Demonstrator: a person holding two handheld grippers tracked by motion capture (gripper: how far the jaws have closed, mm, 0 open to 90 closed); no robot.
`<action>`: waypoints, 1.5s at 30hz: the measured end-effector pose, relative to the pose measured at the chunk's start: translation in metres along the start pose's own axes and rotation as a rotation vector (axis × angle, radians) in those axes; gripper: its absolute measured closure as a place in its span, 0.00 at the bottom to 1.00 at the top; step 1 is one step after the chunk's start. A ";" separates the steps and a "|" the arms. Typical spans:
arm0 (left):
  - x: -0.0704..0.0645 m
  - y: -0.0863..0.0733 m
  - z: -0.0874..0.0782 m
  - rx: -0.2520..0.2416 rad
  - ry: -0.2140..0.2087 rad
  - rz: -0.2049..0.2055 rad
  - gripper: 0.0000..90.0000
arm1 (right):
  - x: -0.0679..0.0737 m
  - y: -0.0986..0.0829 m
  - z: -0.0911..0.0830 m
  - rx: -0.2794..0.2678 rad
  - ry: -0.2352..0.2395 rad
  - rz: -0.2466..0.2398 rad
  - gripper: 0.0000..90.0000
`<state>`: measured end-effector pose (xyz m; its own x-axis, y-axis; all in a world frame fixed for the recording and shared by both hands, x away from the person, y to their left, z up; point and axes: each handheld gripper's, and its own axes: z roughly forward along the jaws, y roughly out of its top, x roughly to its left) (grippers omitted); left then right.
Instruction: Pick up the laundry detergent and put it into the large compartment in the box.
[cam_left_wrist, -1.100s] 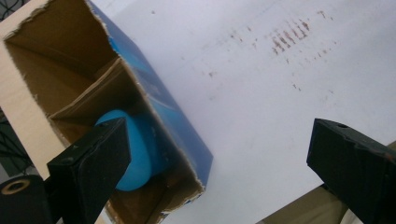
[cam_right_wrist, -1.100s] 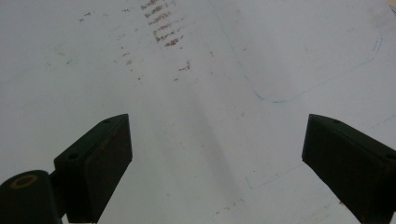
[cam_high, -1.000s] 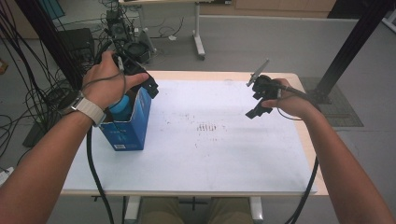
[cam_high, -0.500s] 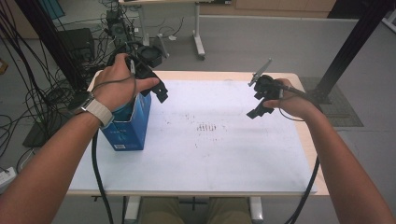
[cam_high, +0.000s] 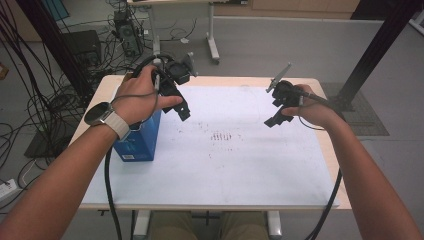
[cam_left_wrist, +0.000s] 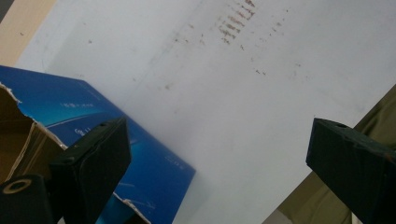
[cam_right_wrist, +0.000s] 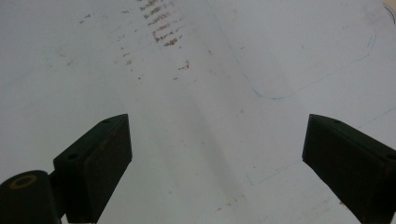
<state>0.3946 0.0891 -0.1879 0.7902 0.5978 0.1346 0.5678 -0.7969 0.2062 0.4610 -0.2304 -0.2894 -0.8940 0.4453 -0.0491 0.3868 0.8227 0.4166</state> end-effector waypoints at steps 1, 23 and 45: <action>-0.002 0.001 0.001 0.004 0.000 0.009 0.08 | 0.000 0.000 0.000 -0.001 0.000 -0.001 0.09; -0.038 0.017 0.034 0.031 -0.046 0.054 0.08 | 0.001 -0.005 0.000 -0.002 0.000 0.010 0.09; -0.049 0.013 0.055 0.017 -0.064 0.070 0.09 | 0.003 -0.004 0.001 -0.008 -0.006 0.009 0.09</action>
<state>0.3755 0.0450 -0.2449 0.8410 0.5342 0.0855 0.5140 -0.8383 0.1820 0.4566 -0.2321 -0.2920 -0.8890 0.4551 -0.0505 0.3934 0.8156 0.4244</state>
